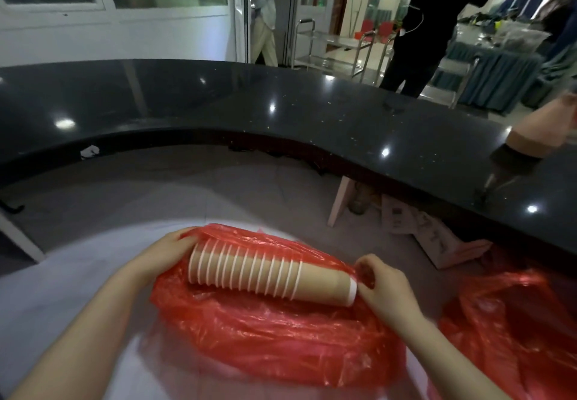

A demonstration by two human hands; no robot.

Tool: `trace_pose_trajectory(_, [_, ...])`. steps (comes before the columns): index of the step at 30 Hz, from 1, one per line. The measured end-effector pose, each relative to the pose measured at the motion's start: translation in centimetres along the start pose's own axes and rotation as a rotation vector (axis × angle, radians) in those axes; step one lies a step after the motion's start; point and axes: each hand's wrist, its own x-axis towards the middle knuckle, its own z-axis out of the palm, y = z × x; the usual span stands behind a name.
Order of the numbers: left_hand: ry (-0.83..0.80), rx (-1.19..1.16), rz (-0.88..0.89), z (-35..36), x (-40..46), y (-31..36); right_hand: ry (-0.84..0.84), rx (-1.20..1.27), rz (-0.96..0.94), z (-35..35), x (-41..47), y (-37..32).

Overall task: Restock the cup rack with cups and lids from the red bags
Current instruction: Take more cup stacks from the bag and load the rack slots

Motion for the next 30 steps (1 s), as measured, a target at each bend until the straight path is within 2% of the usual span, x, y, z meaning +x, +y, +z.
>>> trace_pose_trajectory(5, [0.079, 0.083, -0.046, 0.0, 0.9, -1.1, -0.072, 0.065, 0.083, 0.7, -0.4, 0.6])
trace_pose_trajectory(9, [0.157, -0.081, -0.148, -0.2, 0.8, -1.9, -0.147, -0.004, 0.03, 1.9, -0.7, 0.7])
trace_pose_trajectory(13, [0.146, -0.211, -0.313, -1.0, 0.5, -3.1, -0.18, 0.027, 0.048, 1.6, -0.6, 0.9])
trace_pose_trajectory(16, [0.152, -0.025, -0.178, -0.9, -0.4, -4.2, -0.17, 0.149, 0.139, 1.3, -0.9, 1.1])
trace_pose_trajectory(19, [0.231, 0.112, 0.051, -0.2, -1.6, -4.5, -0.117, 0.188, 0.162, 1.3, -1.0, 1.2])
trace_pose_trajectory(21, [0.28, 0.158, 0.119, 0.2, -2.2, -4.9, -0.104, 0.206, 0.17, 1.1, -0.8, 1.2])
trace_pose_trajectory(24, [0.275, 0.06, 0.089, 0.0, -3.3, -5.1, -0.102, 0.2, 0.186, 0.5, -0.5, 1.3])
trace_pose_trajectory(27, [0.223, -0.078, 0.083, -1.1, -5.1, -4.1, 0.056, 0.147, 0.114, -0.3, -0.7, 1.0])
trace_pose_trajectory(30, [0.196, -0.087, 0.169, -2.2, -7.4, -2.6, 0.166, 0.106, 0.075, -1.3, -1.0, 0.2])
